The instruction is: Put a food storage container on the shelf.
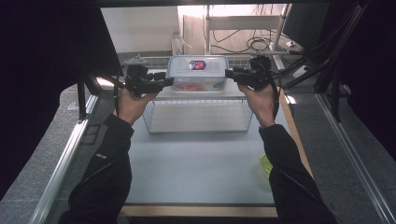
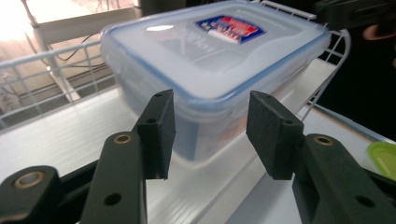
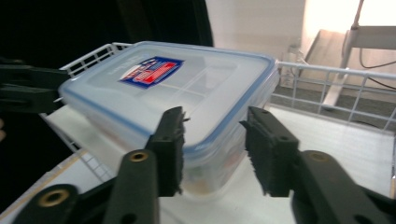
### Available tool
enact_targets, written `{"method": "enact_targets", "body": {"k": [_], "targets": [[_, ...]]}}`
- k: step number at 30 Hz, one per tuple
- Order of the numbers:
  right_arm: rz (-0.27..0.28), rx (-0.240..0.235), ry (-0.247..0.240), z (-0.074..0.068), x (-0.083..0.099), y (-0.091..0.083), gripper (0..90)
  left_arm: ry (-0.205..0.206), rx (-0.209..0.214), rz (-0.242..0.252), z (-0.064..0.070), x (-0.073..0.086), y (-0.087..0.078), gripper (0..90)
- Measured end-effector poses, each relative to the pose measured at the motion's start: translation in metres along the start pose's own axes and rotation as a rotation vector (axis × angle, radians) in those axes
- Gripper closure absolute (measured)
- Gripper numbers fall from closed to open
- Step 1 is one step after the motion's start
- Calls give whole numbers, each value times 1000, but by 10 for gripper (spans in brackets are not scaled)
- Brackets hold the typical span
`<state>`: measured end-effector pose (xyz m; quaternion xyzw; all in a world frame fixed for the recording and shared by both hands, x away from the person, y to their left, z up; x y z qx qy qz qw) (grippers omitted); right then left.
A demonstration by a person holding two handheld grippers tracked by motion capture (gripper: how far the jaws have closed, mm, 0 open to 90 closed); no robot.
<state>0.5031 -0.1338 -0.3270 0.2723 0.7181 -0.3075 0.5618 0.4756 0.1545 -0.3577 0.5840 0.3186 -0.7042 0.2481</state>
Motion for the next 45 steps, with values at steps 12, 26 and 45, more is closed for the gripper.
{"method": "enact_targets", "body": {"k": [12,26,45], "targets": [[-95,42,-83,-6,35,11,776,-15,-66,-59,-6,17,14,705],[-83,39,-72,-6,34,13,711,15,-66,-39,2,19,7,595],[-125,-62,-210,-35,66,-18,274,92,8,-51,43,62,-32,214]]}}
Point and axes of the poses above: each handheld gripper's, and its own axes: y roughly forward along the jaws, x roughly out of its underside, z roughly to its right, the point moved 6 cm from there along y, roughly forward along the jaws, and after that the axes turned 15 degrees about z, right-handed, at the moved point
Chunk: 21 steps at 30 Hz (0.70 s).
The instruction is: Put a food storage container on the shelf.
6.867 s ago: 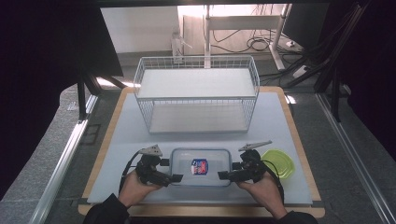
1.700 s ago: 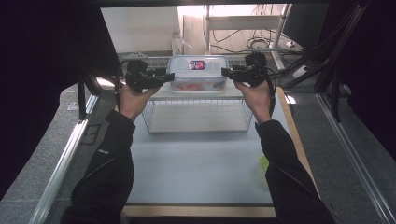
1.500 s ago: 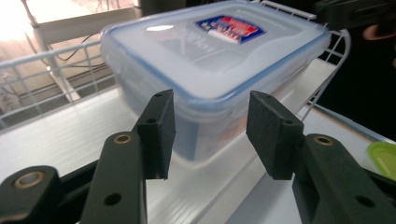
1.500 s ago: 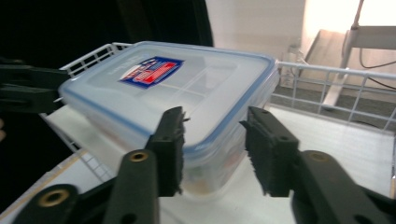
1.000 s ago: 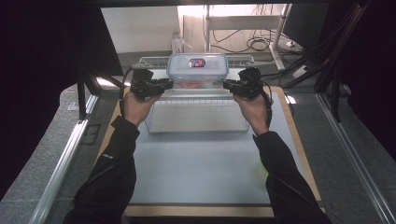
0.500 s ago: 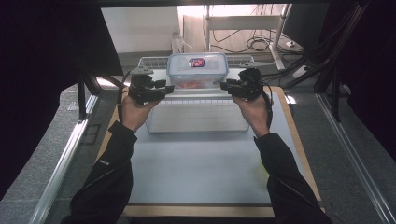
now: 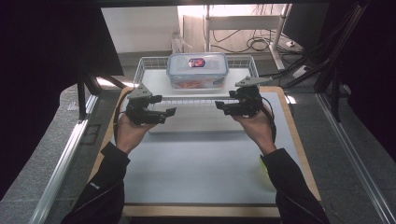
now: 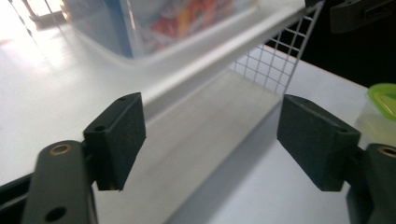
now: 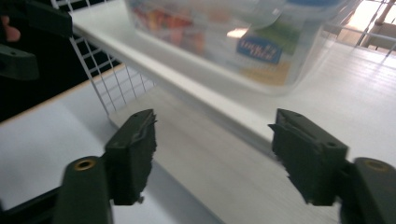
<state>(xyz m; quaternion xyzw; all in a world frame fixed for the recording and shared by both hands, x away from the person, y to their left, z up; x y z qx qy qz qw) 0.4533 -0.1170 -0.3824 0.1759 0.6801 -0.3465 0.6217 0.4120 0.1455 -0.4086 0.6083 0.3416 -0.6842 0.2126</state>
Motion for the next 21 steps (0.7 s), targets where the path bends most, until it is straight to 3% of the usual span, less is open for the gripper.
{"method": "enact_targets", "body": {"k": [7,14,21], "targets": [[13,-38,-2,-16,17,-16,160,2,32,-20,18,20,-12,124],[3,-71,-9,-25,33,-25,101,11,61,-24,37,36,-22,91],[-1,-72,3,-30,54,-37,50,5,90,-39,51,56,-28,61]]}}
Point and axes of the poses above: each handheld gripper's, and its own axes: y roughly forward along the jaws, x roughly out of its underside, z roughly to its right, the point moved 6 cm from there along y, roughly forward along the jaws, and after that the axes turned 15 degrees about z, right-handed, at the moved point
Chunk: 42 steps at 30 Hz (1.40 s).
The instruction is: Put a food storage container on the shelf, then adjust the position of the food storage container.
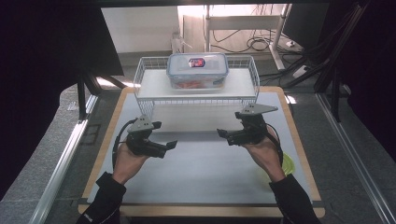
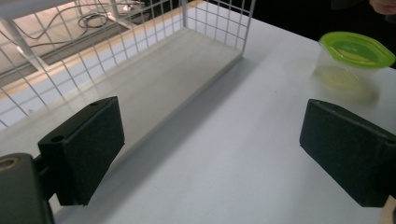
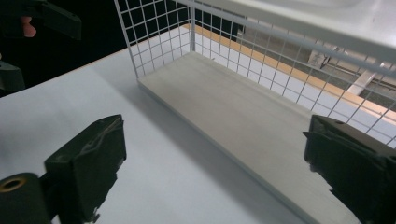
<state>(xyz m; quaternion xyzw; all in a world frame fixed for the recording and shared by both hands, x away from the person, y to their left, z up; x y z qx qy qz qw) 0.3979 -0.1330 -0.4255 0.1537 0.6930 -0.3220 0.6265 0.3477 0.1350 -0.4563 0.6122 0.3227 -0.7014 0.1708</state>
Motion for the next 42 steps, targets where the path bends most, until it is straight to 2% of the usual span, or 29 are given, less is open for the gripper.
{"method": "enact_targets", "body": {"k": [6,10,14,18,21,24,27,30,33,35,38,42], "targets": [[-22,5,9,0,19,-12,45,29,-4,16,11,13,-5,45],[-34,5,20,-2,27,-19,47,56,0,-4,15,22,-7,33],[-48,4,5,-6,35,-27,43,37,-2,17,17,31,-12,33],[-50,6,-3,-10,41,-34,34,8,5,10,21,41,-16,53],[-58,-7,9,-15,46,-40,3,-15,9,15,23,48,-20,56],[-55,-22,24,-18,50,-45,0,-18,-9,19,24,55,-24,53],[-56,-12,27,-19,54,-50,0,-18,-29,2,25,64,-28,37],[-60,-4,26,-20,59,-54,0,-27,-31,-9,27,73,-33,32],[-71,1,31,-21,67,-58,0,-1,-52,-37,27,81,-37,31],[-83,5,39,-22,72,-60,0,3,-58,-39,27,83,-38,30],[-113,38,37,-19,80,-63,0,17,-64,-34,28,83,-38,28],[-127,69,76,-15,81,-70,0,26,-62,-37,29,84,-38,28]]}}
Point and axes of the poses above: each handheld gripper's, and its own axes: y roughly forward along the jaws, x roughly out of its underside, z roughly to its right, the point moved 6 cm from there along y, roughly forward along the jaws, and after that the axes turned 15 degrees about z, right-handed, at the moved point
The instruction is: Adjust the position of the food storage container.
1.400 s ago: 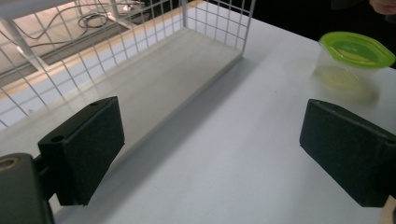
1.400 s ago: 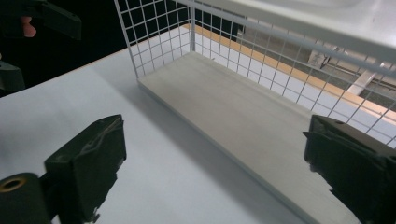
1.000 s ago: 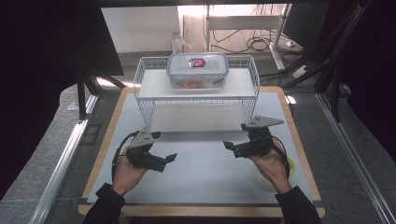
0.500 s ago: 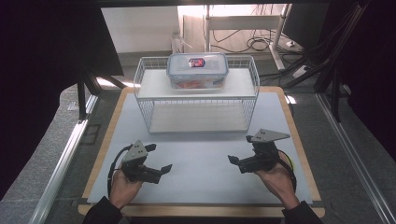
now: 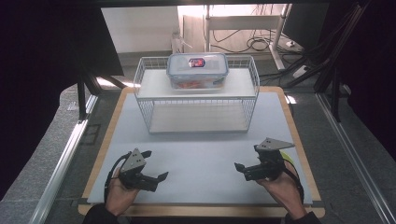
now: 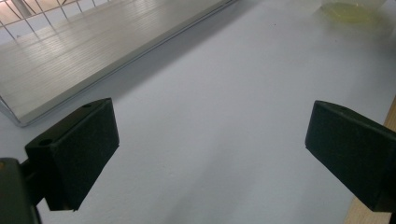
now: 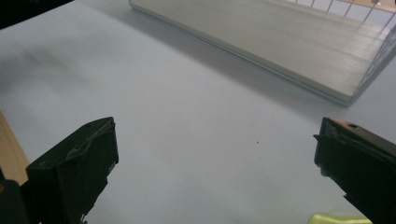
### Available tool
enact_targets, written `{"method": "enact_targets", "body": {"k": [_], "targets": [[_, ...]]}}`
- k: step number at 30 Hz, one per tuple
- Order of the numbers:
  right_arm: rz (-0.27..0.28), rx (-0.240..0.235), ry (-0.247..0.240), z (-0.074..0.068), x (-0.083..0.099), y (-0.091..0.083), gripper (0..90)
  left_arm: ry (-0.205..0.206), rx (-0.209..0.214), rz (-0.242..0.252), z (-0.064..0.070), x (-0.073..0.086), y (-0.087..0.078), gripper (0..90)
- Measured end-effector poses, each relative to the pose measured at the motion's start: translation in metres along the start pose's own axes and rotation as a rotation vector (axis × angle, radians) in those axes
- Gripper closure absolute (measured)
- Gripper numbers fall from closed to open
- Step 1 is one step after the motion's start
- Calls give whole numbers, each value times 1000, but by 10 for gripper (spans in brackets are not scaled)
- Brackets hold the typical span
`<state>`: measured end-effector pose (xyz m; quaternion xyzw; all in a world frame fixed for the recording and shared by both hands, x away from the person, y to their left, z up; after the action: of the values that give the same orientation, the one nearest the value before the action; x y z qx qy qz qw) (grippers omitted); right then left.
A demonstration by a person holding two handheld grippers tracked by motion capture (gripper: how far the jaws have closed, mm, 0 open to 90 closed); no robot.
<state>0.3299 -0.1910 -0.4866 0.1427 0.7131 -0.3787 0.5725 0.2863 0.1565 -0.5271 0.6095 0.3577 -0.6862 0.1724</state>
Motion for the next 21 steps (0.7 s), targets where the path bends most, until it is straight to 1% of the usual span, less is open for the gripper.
{"method": "enact_targets", "body": {"k": [1,2,4,7,9,11,12,13,14,15,17,19,21], "targets": [[-7,5,10,1,1,-2,4,0,-1,-4,0,1,1,28],[-16,11,19,2,2,-4,29,3,-2,-11,0,2,1,28],[-23,32,29,5,4,-9,118,-1,0,-12,0,2,1,29],[-38,69,42,11,6,-19,294,-3,4,-14,1,2,2,31],[-46,83,50,16,8,-27,425,-2,4,-16,1,3,2,31],[-34,92,66,19,8,-35,568,-5,9,-14,2,3,2,32],[-28,97,67,21,9,-40,618,-4,11,-13,2,2,2,32],[-29,114,62,24,9,-44,671,-2,11,-13,2,2,2,33],[-34,142,46,27,10,-50,726,-4,13,-12,2,2,2,33],[-36,160,37,29,11,-53,760,-5,15,-12,2,2,2,33],[-45,206,34,37,15,-62,828,-6,13,-11,2,2,2,35],[-42,245,49,45,18,-71,882,-10,13,-11,2,2,2,36],[-48,277,61,52,22,-79,900,-11,13,-15,1,3,2,38]]}}
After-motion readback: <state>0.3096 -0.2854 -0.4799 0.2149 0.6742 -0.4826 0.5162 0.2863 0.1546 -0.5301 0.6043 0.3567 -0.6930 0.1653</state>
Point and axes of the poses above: each handheld gripper's, and its own axes: y roughly forward along the jaws, x roughly out of its underside, z roughly to its right, the point moved 6 cm from there along y, roughly forward along the jaws, and after that the axes turned 15 degrees about z, right-handed, at the moved point
